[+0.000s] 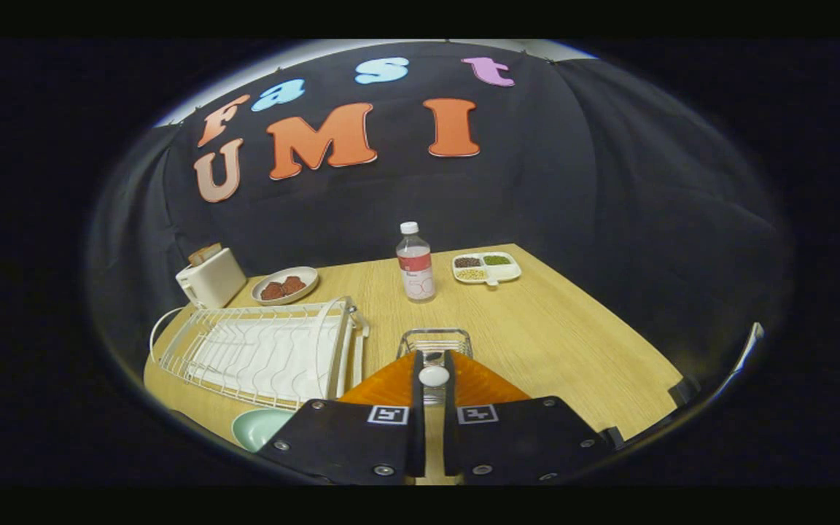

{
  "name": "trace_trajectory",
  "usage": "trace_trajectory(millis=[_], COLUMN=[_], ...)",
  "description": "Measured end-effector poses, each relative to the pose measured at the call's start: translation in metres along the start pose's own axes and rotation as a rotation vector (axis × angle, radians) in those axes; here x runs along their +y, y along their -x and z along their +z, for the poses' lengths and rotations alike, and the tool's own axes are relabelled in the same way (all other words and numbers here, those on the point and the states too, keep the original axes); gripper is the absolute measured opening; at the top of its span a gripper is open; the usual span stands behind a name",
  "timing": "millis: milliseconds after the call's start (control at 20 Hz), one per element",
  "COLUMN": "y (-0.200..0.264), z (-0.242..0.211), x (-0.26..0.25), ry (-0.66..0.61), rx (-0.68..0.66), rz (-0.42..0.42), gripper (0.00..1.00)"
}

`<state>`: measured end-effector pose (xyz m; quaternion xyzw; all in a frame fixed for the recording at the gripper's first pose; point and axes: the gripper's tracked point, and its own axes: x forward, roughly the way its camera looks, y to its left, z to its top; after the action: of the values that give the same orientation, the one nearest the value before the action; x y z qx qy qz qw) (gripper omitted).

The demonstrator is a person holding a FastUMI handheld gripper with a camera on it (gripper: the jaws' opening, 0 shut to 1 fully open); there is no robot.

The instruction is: Take the plate from the dish rack, then take the spoon from the basket and place it into the plate.

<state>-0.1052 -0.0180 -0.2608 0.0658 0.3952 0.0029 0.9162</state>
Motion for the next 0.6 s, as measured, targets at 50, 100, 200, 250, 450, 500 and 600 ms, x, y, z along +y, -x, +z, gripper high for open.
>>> trace_trajectory(millis=[50,100,200,250,450,500,600], y=[0.006,0.012,0.024,0.031,0.059,0.064,0.076], z=[0.005,0.01,0.014,0.017,0.023,0.021,0.016], x=[0.0,0.0,0.002,0.001,0.009,0.009,0.012], ry=[0.002,-0.001,-0.003,0.0,-0.013,-0.013,-0.015], rx=[0.0,-0.001,0.007,0.007,0.01,0.015,0.031], rz=[0.006,0.011,0.02,0.025,0.073,0.081,0.102], gripper=[0.1,0.1,0.1,0.1,0.1,0.1,0.1])
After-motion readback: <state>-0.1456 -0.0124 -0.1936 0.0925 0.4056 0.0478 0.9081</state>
